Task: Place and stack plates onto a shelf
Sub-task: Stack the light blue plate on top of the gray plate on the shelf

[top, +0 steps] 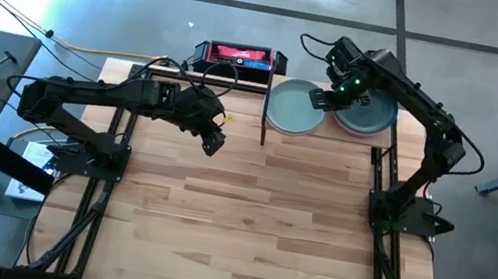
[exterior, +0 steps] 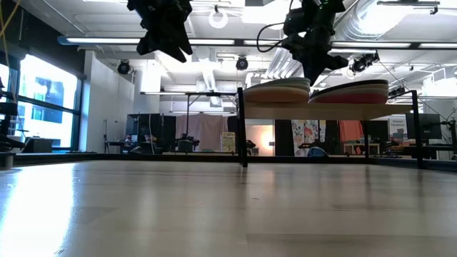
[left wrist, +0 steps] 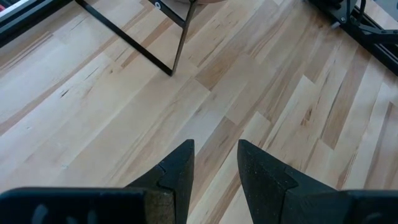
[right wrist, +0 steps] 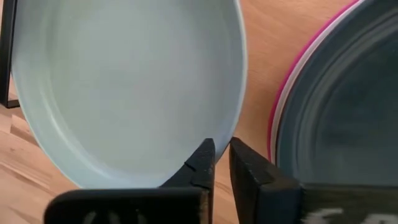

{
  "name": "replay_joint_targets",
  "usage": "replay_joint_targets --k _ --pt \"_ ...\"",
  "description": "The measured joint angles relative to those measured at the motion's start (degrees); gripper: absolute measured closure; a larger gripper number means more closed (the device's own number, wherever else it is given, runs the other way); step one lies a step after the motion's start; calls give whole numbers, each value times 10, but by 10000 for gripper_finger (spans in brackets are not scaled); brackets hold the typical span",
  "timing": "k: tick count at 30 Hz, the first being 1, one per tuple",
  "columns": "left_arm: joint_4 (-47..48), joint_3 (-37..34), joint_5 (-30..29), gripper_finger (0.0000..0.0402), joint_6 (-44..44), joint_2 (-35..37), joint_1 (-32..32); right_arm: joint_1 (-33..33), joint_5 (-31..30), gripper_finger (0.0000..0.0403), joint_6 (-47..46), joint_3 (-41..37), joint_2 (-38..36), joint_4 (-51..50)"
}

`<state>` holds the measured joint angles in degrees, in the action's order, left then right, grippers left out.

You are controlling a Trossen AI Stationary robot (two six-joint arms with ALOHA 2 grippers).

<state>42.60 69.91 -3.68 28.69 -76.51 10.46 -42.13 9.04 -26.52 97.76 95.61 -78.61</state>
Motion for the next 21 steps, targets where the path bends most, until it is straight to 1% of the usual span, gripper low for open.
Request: replay_joint_targets --k 14,18,21 --pt "0 0 0 289 -8 0 0 0 -19 336 -31 0 15 -1" --pt "0 0 0 289 -14 0 0 2 -20 336 -23 0 23 -1" --pt "0 0 0 289 -15 0 0 2 -20 352 -16 0 23 -1"
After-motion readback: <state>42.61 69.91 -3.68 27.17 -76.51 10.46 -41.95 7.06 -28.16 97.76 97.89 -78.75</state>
